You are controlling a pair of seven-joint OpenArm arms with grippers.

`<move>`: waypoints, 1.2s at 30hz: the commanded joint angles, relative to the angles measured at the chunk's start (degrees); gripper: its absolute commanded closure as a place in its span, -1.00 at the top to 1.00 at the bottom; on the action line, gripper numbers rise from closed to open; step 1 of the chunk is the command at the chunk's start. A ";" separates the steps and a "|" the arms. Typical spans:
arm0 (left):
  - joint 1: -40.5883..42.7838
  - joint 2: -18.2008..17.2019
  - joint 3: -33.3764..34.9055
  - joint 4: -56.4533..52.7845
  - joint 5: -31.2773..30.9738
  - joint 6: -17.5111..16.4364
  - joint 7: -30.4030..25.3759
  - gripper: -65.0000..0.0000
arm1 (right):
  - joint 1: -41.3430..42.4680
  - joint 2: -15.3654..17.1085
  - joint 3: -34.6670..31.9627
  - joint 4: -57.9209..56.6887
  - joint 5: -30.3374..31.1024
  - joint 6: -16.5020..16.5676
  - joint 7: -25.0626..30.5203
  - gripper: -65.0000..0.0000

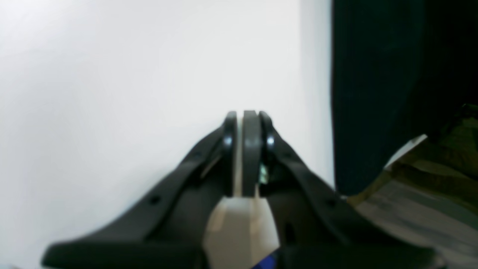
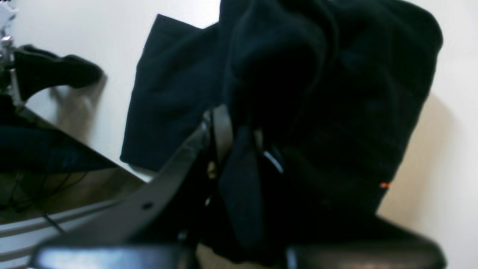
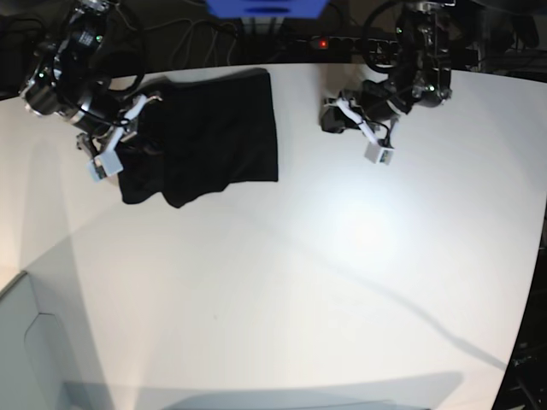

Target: Fold the T-shirt properly

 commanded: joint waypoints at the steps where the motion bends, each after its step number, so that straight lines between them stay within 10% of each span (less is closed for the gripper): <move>1: 0.01 -0.20 -0.19 0.72 -0.26 -0.09 -0.18 -0.91 | 0.31 -0.12 -0.51 0.98 1.49 -0.21 1.09 -1.00; 24: -0.16 -0.20 -0.28 -5.52 -0.26 0.09 -0.71 -0.91 | -0.04 -2.76 -11.14 1.24 2.11 -0.21 1.00 -1.00; 36: -0.08 -0.20 -0.28 -5.52 -0.26 0.09 -0.71 -0.91 | -0.92 3.31 -5.78 1.24 27.78 -0.21 0.39 -1.00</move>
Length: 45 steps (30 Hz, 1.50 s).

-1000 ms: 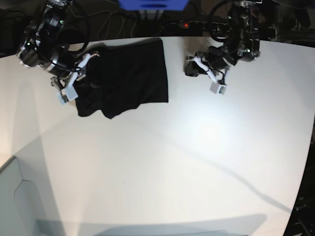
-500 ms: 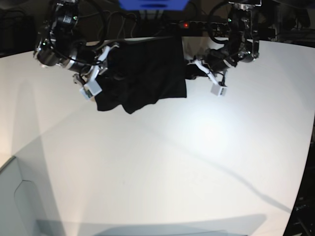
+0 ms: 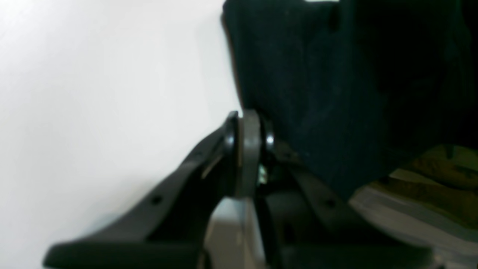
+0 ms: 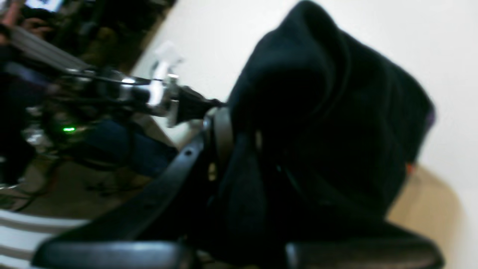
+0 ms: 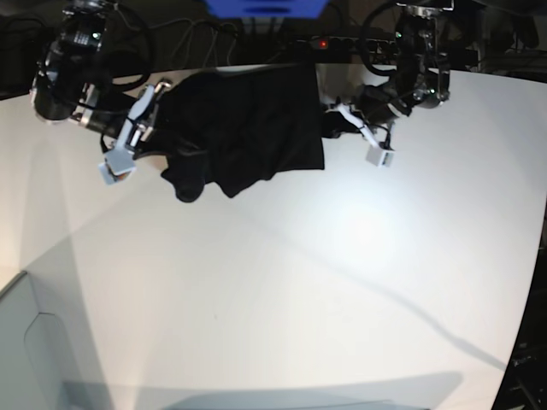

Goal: Fold the T-shirt properly
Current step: 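Grasp the folded black shirt with the right gripper and drag it toward the left gripper, then flip the folded shirt over with the right gripper, exposing the flame print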

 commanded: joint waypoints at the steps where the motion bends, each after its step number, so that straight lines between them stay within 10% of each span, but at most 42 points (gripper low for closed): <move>1: 0.40 -0.51 -0.06 -0.02 3.52 1.42 1.87 -0.91 | -0.79 0.16 0.12 1.07 2.62 -0.23 1.13 -1.00; 12: 0.40 -0.51 0.02 -0.10 3.52 1.42 1.87 -0.91 | -2.20 -1.86 -10.87 1.07 2.27 -0.23 1.92 -1.00; 22: 1.20 -0.51 0.02 0.51 3.52 1.42 1.87 -0.91 | 2.29 -6.08 -15.00 0.45 1.30 -13.28 1.92 -1.00; 45: 2.60 -0.77 -0.42 0.69 3.26 0.98 1.87 -0.91 | 2.90 -8.01 -36.27 0.01 -43.45 -13.37 7.55 -1.00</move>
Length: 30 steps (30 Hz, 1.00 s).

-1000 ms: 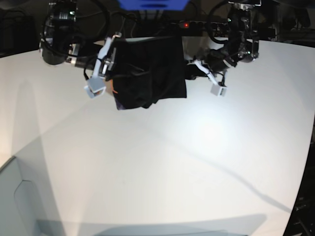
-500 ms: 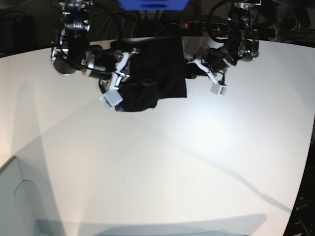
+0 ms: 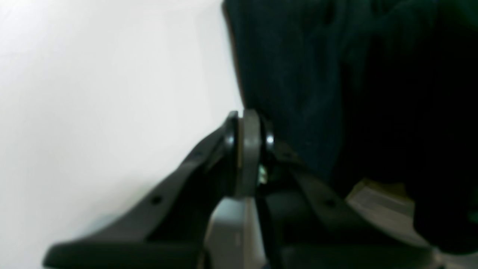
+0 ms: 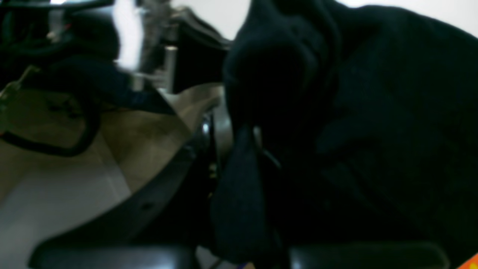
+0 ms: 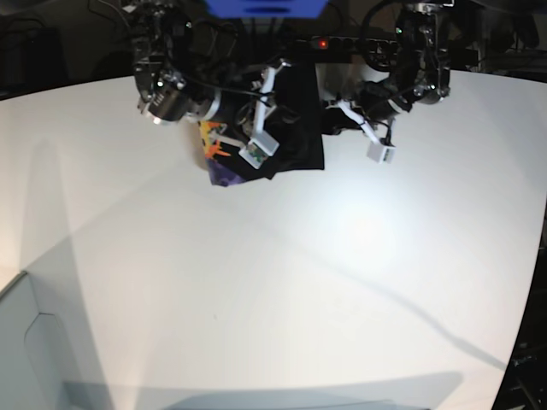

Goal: Fold the T-shirt properly
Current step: 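Flip the folded shirt over with the right gripper, exposing the flame print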

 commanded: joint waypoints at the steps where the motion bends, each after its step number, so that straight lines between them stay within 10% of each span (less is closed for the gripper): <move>1: 0.85 -0.82 -0.09 0.03 3.43 1.11 2.33 -0.91 | 0.35 -0.26 -0.67 0.89 0.15 -0.23 1.10 -1.00; 13: 1.64 -0.99 -0.18 5.83 3.61 1.38 2.33 -0.91 | 2.19 -0.34 -4.80 -9.49 -3.01 -0.32 8.92 -1.00; 30: 1.64 -0.99 -0.18 5.83 3.61 1.11 2.33 -0.91 | 7.12 -1.84 -5.42 -20.21 -2.83 -0.32 9.19 -0.13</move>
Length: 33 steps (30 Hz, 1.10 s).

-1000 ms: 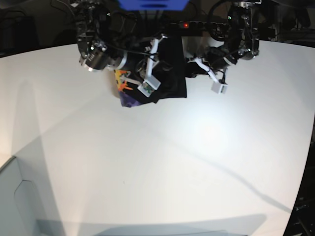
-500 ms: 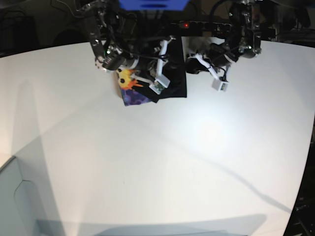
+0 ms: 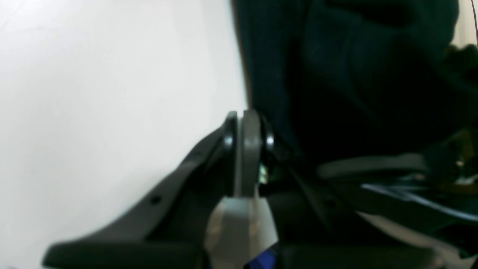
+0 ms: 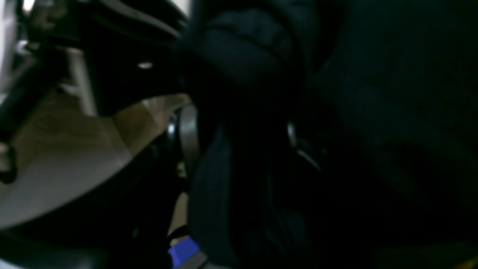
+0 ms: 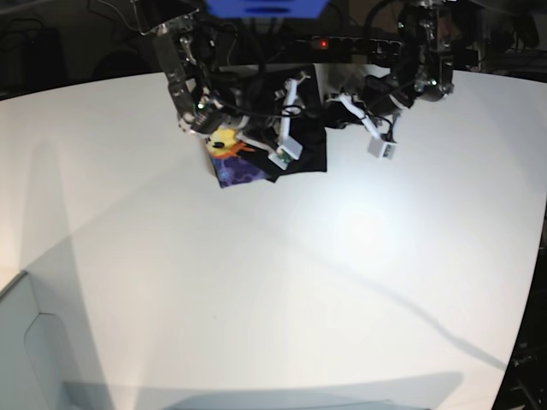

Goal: Fold the T-shirt properly
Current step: 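Flip the folded shirt over with the right gripper, exposing the flame print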

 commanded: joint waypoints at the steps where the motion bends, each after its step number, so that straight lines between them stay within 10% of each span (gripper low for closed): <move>1: 0.05 -0.36 -0.18 0.85 0.13 0.04 0.34 -0.91 | 0.62 -0.48 -0.04 0.15 0.66 -0.10 0.45 -0.12; 33: -0.13 -0.45 -0.18 0.85 0.13 0.04 0.34 -0.91 | -0.17 -0.22 -0.40 9.91 0.75 -0.02 -0.17 0.35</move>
